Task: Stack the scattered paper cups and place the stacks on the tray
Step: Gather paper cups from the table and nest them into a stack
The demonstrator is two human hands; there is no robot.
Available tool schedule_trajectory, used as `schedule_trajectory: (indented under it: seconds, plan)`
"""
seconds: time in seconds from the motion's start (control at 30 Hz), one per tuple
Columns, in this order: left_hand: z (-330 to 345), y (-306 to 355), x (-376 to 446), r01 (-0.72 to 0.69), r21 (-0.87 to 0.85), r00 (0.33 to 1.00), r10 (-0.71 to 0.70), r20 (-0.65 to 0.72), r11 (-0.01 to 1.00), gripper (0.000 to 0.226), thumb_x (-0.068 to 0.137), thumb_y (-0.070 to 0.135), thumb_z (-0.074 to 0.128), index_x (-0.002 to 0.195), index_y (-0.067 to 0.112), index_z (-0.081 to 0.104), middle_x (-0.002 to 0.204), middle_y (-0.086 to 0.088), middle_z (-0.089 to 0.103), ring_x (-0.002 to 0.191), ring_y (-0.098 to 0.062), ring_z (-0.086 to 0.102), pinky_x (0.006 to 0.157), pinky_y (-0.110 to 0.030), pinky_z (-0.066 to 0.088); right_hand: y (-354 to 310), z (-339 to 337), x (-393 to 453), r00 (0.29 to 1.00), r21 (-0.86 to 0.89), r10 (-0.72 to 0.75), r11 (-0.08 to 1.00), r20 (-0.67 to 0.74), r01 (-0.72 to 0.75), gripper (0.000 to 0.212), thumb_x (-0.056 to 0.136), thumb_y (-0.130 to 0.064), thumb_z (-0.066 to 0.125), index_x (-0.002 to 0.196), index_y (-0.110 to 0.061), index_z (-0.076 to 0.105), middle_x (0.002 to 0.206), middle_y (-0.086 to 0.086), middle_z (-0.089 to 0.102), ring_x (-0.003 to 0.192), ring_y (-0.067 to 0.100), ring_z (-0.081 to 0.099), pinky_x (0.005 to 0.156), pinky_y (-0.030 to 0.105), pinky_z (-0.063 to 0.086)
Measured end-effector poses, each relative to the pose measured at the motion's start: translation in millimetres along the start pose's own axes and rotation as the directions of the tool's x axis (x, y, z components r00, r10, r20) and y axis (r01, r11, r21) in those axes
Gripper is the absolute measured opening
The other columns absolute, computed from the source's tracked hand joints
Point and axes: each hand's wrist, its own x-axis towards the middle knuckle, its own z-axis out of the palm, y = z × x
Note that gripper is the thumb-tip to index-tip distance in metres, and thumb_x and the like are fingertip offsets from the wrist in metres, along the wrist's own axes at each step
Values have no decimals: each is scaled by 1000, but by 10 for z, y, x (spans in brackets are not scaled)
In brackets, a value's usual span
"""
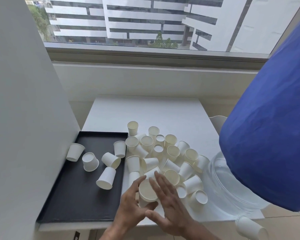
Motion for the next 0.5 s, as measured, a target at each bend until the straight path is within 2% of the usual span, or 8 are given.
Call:
schedule_trajectory:
  seconds: [0.07, 0.13, 0.2, 0.27, 0.37, 0.5]
  plan:
    - [-20, -71, -2, 34, 14, 999, -34, -4, 999, 86, 57, 41, 93, 134, 39, 54, 113, 23, 69, 104, -8, 67, 68, -31, 63, 105, 49, -56, 994, 86, 89, 993, -58, -84, 79, 91, -62, 48, 154, -23, 20, 163, 0, 17, 150, 19, 13, 120, 37, 18]
    - [-41, -149, -11, 57, 45, 998, -57, -7, 997, 86, 57, 42, 91, 135, 36, 55, 112, 26, 67, 105, -7, 63, 69, -35, 63, 268, 92, -108, 936, 103, 275, 961, -221, -258, 72, 87, -54, 60, 146, -21, 36, 149, -3, 43, 136, 18, 41, 109, 34, 36]
    - [-53, -230, -29, 82, 66, 997, -82, -4, 994, 85, 56, 41, 90, 134, 38, 55, 110, 28, 66, 104, -5, 61, 70, -37, 62, 475, 103, -133, 851, -35, 449, 879, -273, -476, 71, 79, -48, 67, 138, -21, 42, 138, -2, 52, 119, 24, 53, 96, 36, 47]
    - [-60, -289, -50, 103, 81, 995, -103, -6, 991, 84, 54, 41, 90, 131, 41, 55, 107, 27, 68, 103, -2, 60, 70, -37, 62, 672, 110, -157, 790, -243, 586, 752, -178, -612, 80, 78, -53, 61, 144, -17, 34, 139, 2, 50, 115, 27, 52, 92, 38, 47]
    - [-49, -344, -78, 112, 109, 994, -113, 3, 988, 80, 54, 42, 90, 125, 49, 54, 105, 24, 69, 102, 3, 59, 71, -33, 62, 872, 158, -181, 743, -443, 665, 644, -77, -623, 95, 80, -62, 50, 151, -12, 13, 137, 1, 49, 114, 25, 47, 95, 38, 41]
    - [-31, -395, -108, 95, 149, 994, -103, 45, 984, 75, 57, 39, 90, 123, 47, 56, 113, 24, 67, 100, -1, 62, 76, -33, 62, 971, 281, -177, 791, -609, 607, 599, -77, -519, 95, 86, -58, 52, 153, -10, 5, 125, 2, 59, 111, 26, 47, 92, 40, 39]
